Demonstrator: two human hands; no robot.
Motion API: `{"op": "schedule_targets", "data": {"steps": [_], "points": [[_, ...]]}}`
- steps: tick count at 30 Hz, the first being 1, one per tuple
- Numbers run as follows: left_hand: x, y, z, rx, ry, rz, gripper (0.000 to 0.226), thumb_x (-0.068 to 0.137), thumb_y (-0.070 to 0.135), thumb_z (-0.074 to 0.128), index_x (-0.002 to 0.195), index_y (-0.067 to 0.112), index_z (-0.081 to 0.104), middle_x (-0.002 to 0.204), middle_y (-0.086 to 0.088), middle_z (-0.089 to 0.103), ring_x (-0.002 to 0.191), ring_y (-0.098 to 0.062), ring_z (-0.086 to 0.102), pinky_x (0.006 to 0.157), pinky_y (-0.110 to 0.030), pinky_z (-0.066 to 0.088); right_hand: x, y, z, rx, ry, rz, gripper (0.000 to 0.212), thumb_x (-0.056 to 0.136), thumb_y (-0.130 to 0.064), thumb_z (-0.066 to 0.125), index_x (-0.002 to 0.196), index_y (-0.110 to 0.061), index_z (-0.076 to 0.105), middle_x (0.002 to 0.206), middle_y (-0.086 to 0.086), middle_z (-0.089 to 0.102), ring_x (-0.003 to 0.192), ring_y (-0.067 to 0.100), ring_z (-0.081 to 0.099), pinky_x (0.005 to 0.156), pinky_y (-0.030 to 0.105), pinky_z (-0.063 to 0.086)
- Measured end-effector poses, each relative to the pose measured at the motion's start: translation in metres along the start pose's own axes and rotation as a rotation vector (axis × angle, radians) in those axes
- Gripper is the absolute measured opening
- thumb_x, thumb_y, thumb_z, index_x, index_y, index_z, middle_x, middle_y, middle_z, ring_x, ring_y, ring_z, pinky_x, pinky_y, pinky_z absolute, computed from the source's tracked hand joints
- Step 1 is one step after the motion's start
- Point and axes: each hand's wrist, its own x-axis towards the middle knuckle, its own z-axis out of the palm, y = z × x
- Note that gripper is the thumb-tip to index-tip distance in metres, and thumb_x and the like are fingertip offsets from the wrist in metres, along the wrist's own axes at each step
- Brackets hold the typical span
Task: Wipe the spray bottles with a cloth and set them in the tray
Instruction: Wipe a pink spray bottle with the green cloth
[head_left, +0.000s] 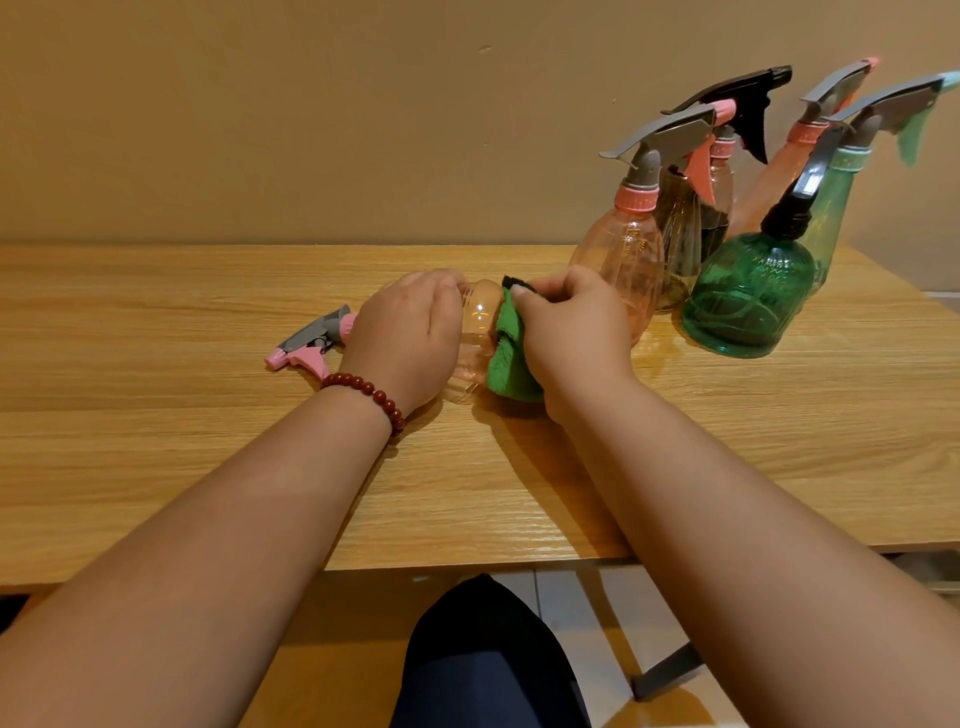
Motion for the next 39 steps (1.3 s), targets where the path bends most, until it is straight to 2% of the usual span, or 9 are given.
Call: {"op": "schedule_targets", "data": {"steps": [2,6,12,17,22,27,29,34,39], "points": [[0.000,0.000,0.000,0.001,-0.003,-0.004,0.059,0.091,0.031,0.015,0.119,0.012,0.062,0.116,-0.007,0.064,0.108,-0.018,0.053,0.088,-0.026,0.036,-0.001,0.000,0.002,-0.018,0.006,-0.023,0.009,0.092,-0.026,0.062,0.092,-0.018,0.063,0.080,-0.009,0.056,0.076,0.009,0.056,0.067,0.030,0.051],[-0.002,0.004,-0.001,0.002,0.003,-0.013,0.060,0.090,0.031,0.015,0.121,0.010,0.061,0.119,-0.007,0.063,0.112,-0.018,0.053,0.090,-0.025,0.034,0.000,0.004,-0.002,-0.114,-0.061,0.056,0.010,0.091,-0.022,0.062,0.096,-0.014,0.065,0.086,-0.003,0.061,0.087,0.018,0.061,0.079,0.039,0.055],[-0.002,0.004,-0.002,-0.004,0.000,-0.013,0.060,0.090,0.031,0.015,0.122,0.010,0.061,0.121,-0.008,0.062,0.114,-0.019,0.052,0.088,-0.022,0.031,-0.011,-0.006,-0.010,0.087,-0.077,-0.016,0.004,0.087,-0.024,0.069,0.088,-0.021,0.067,0.086,-0.005,0.066,0.083,0.013,0.064,0.077,0.040,0.057],[-0.002,0.006,-0.003,0.009,-0.005,-0.020,0.061,0.090,0.031,0.015,0.124,0.009,0.060,0.125,-0.008,0.061,0.117,-0.019,0.051,0.089,-0.022,0.030,-0.021,0.000,-0.019,0.101,-0.167,-0.018,0.005,0.084,-0.018,0.072,0.083,-0.023,0.069,0.089,-0.005,0.067,0.086,0.014,0.065,0.078,0.043,0.058],[-0.003,0.006,-0.003,0.003,-0.002,-0.019,0.060,0.090,0.032,0.015,0.124,0.009,0.060,0.124,-0.008,0.061,0.117,-0.020,0.051,0.091,-0.023,0.031,-0.021,-0.003,-0.020,0.153,-0.154,-0.023,0.005,0.082,-0.019,0.074,0.083,-0.021,0.070,0.085,-0.005,0.069,0.082,0.011,0.066,0.075,0.037,0.059],[-0.003,0.005,-0.002,0.002,0.000,-0.023,0.053,0.096,0.027,0.019,0.124,0.008,0.060,0.125,-0.009,0.061,0.117,-0.020,0.051,0.089,-0.021,0.030,-0.030,0.010,-0.028,-0.032,-0.223,-0.050,0.004,0.083,-0.021,0.073,0.082,-0.022,0.070,0.082,-0.011,0.065,0.079,0.006,0.062,0.076,0.035,0.057],[-0.003,0.005,-0.001,0.007,0.000,-0.025,0.058,0.092,0.030,0.016,0.123,0.009,0.060,0.124,-0.008,0.062,0.116,-0.019,0.052,0.088,-0.021,0.030,-0.032,0.012,-0.028,-0.098,-0.208,-0.080,0.006,0.084,-0.022,0.073,0.080,-0.023,0.069,0.081,-0.013,0.064,0.077,0.004,0.060,0.076,0.036,0.056],[-0.002,0.004,-0.001,0.003,-0.001,-0.018,0.059,0.091,0.032,0.015,0.121,0.011,0.061,0.120,-0.008,0.063,0.112,-0.019,0.052,0.087,-0.023,0.033,-0.031,-0.005,-0.021,0.039,-0.103,-0.149,0.005,0.082,-0.023,0.074,0.080,-0.022,0.070,0.080,-0.013,0.066,0.081,0.005,0.062,0.079,0.038,0.055],[-0.001,0.004,-0.002,-0.003,0.000,-0.027,0.060,0.089,0.032,0.015,0.122,0.010,0.061,0.123,-0.008,0.062,0.115,-0.019,0.052,0.088,-0.022,0.031,-0.033,0.001,-0.025,-0.050,-0.169,-0.141,0.008,0.081,-0.019,0.076,0.078,-0.017,0.068,0.078,-0.015,0.062,0.080,0.006,0.061,0.080,0.041,0.055]]}}
